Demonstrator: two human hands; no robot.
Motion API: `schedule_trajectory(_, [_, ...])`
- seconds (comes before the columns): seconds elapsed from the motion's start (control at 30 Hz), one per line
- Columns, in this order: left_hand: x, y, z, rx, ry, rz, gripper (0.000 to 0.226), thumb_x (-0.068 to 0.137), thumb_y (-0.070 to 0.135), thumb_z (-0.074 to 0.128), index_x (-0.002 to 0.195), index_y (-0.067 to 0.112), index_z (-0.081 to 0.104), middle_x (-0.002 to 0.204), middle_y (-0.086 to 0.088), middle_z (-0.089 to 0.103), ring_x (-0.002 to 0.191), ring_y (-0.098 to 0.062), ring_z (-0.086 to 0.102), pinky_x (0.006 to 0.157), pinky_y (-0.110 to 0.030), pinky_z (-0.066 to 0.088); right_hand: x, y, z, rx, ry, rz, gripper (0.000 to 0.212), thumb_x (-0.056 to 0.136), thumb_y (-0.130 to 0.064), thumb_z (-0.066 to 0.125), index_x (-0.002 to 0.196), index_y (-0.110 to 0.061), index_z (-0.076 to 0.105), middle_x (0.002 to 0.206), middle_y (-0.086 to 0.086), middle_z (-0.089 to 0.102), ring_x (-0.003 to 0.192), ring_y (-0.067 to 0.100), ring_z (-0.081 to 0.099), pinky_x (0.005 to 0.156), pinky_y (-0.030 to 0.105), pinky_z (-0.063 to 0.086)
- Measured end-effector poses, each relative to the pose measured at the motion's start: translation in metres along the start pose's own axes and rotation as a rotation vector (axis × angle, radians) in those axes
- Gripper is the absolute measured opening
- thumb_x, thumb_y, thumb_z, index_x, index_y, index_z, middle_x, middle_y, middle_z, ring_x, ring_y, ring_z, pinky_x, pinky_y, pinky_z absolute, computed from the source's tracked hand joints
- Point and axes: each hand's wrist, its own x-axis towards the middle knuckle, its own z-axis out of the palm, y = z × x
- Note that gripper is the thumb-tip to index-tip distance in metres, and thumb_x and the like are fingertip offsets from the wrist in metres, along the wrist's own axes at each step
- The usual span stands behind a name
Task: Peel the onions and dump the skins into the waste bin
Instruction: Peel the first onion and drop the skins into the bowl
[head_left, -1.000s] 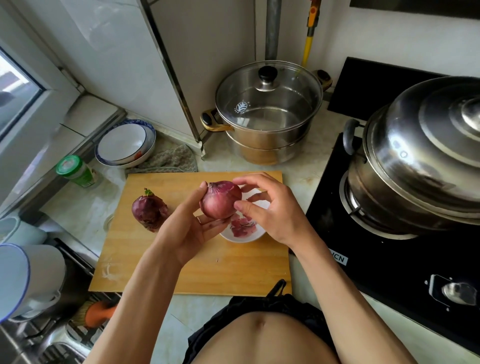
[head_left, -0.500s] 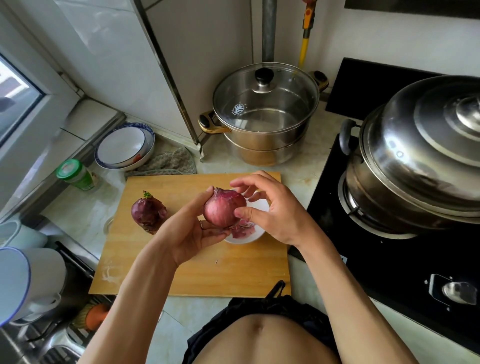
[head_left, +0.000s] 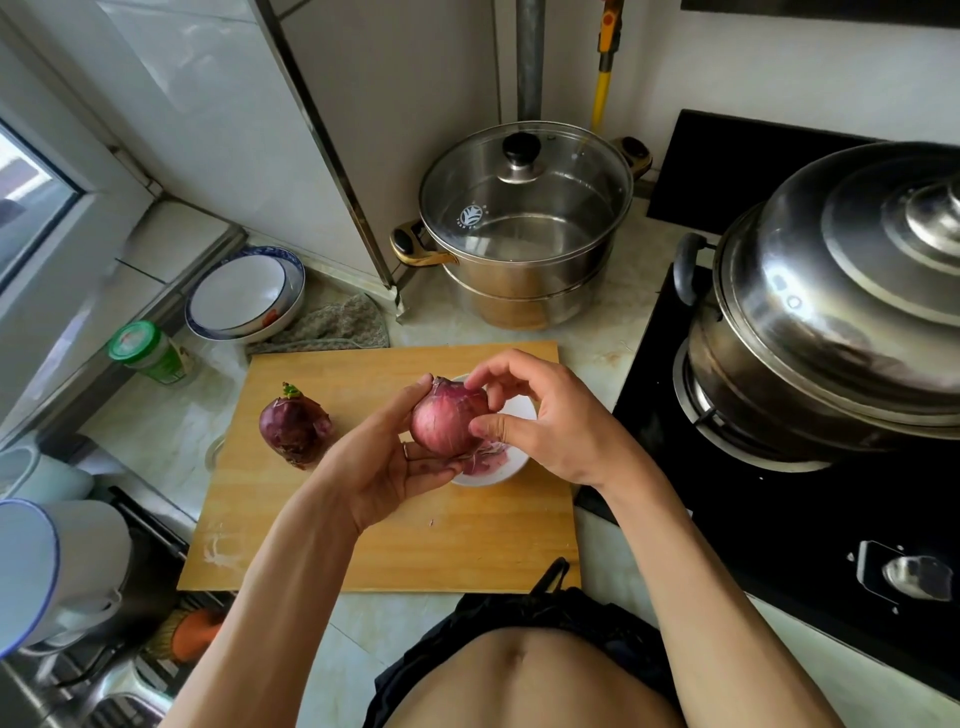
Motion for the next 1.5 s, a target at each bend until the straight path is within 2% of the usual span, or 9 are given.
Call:
schedule_trajectory(0.2, [-0.001, 0.002, -0.003, -0.023, -0.009, 0.002, 0.067, 0.073, 0.053, 0.071, 0.119, 0.005, 0.067, 0.089, -0.026, 0.071, 0.057, -0.025, 0.071, 0.053, -0.029, 0.063, -0.001, 0.005, 0.001, 0.055, 0.067, -0.002, 0.040, 0.075, -0.032, 0.083, 0.112, -0.021, 0.072, 0.102, -0.006, 0.062, 0.099, 0.012, 0.061, 0.095, 0.037, 0.051])
schedule_trajectory(0.3, [0.001, 0.000, -0.004, -0.033, -0.020, -0.011, 0.072, 0.072, 0.054, 0.072, 0.122, 0.002, 0.066, 0.093, -0.027, 0.069, 0.058, -0.025, 0.072, 0.051, -0.029, 0.062, 0.000, 0.011, 0.002, 0.129, 0.090, -0.013, 0.039, 0.076, -0.039, 0.081, 0.110, -0.022, 0.076, 0.105, -0.002, 0.065, 0.103, 0.018, 0.064, 0.096, 0.043, 0.053])
schedule_trajectory(0.4, [0.003, -0.003, -0.005, -0.047, -0.019, -0.028, 0.080, 0.070, 0.057, 0.073, 0.125, -0.001, 0.064, 0.090, -0.027, 0.069, 0.057, -0.025, 0.071, 0.049, -0.028, 0.061, 0.001, 0.016, 0.002, 0.174, 0.127, -0.039, 0.027, 0.080, -0.025, 0.081, 0.106, -0.018, 0.077, 0.103, 0.000, 0.069, 0.102, 0.021, 0.067, 0.094, 0.046, 0.055])
schedule_trajectory(0.5, [0.003, -0.004, -0.004, -0.066, -0.018, -0.032, 0.081, 0.071, 0.056, 0.073, 0.127, -0.002, 0.063, 0.090, -0.027, 0.070, 0.059, -0.026, 0.072, 0.050, -0.029, 0.061, 0.002, 0.019, 0.003, 0.203, 0.157, -0.059, 0.018, 0.083, -0.011, 0.078, 0.100, -0.017, 0.078, 0.099, 0.000, 0.070, 0.099, 0.016, 0.068, 0.091, 0.039, 0.056])
schedule_trajectory(0.67, [-0.001, -0.004, 0.000, -0.099, -0.025, -0.019, 0.066, 0.078, 0.050, 0.070, 0.119, -0.002, 0.064, 0.091, -0.029, 0.073, 0.059, -0.027, 0.074, 0.050, -0.028, 0.061, 0.006, 0.022, 0.005, 0.113, 0.194, -0.071, 0.010, 0.088, -0.009, 0.073, 0.092, -0.017, 0.074, 0.092, -0.008, 0.067, 0.090, 0.005, 0.065, 0.083, 0.023, 0.053])
schedule_trajectory(1.1, [0.002, -0.010, 0.007, -0.142, -0.056, 0.079, 0.064, 0.077, 0.048, 0.073, 0.127, 0.009, 0.064, 0.096, -0.021, 0.071, 0.056, -0.020, 0.066, 0.053, -0.027, 0.061, 0.008, 0.022, 0.019, -0.170, 0.231, -0.160, 0.014, 0.098, -0.015, 0.054, 0.095, -0.005, 0.064, 0.100, 0.002, 0.060, 0.099, 0.016, 0.058, 0.090, 0.032, 0.049])
schedule_trajectory(1.27, [0.004, -0.012, 0.003, -0.197, -0.075, 0.091, 0.072, 0.079, 0.047, 0.071, 0.138, 0.007, 0.058, 0.103, -0.021, 0.067, 0.059, -0.021, 0.065, 0.053, -0.027, 0.060, 0.007, 0.021, 0.017, -0.156, 0.237, -0.144, 0.014, 0.097, -0.015, 0.055, 0.096, -0.005, 0.065, 0.099, 0.002, 0.062, 0.097, 0.012, 0.059, 0.088, 0.026, 0.048])
schedule_trajectory(1.37, [0.003, -0.012, 0.004, -0.280, -0.088, 0.106, 0.070, 0.079, 0.047, 0.067, 0.134, 0.004, 0.059, 0.099, -0.019, 0.070, 0.058, -0.018, 0.064, 0.053, -0.025, 0.059, 0.007, 0.019, 0.016, -0.153, 0.240, -0.129, 0.013, 0.096, -0.016, 0.055, 0.096, -0.007, 0.064, 0.097, -0.003, 0.061, 0.095, 0.009, 0.059, 0.088, 0.021, 0.047])
schedule_trajectory(1.5, [0.002, -0.010, -0.001, -0.440, -0.146, 0.131, 0.061, 0.086, 0.048, 0.061, 0.125, 0.001, 0.064, 0.117, -0.022, 0.066, 0.057, -0.015, 0.062, 0.056, -0.022, 0.059, 0.006, 0.020, 0.013, -0.141, 0.292, -0.076, 0.011, 0.097, -0.017, 0.058, 0.095, -0.009, 0.065, 0.092, -0.004, 0.067, 0.089, 0.008, 0.063, 0.082, 0.019, 0.049])
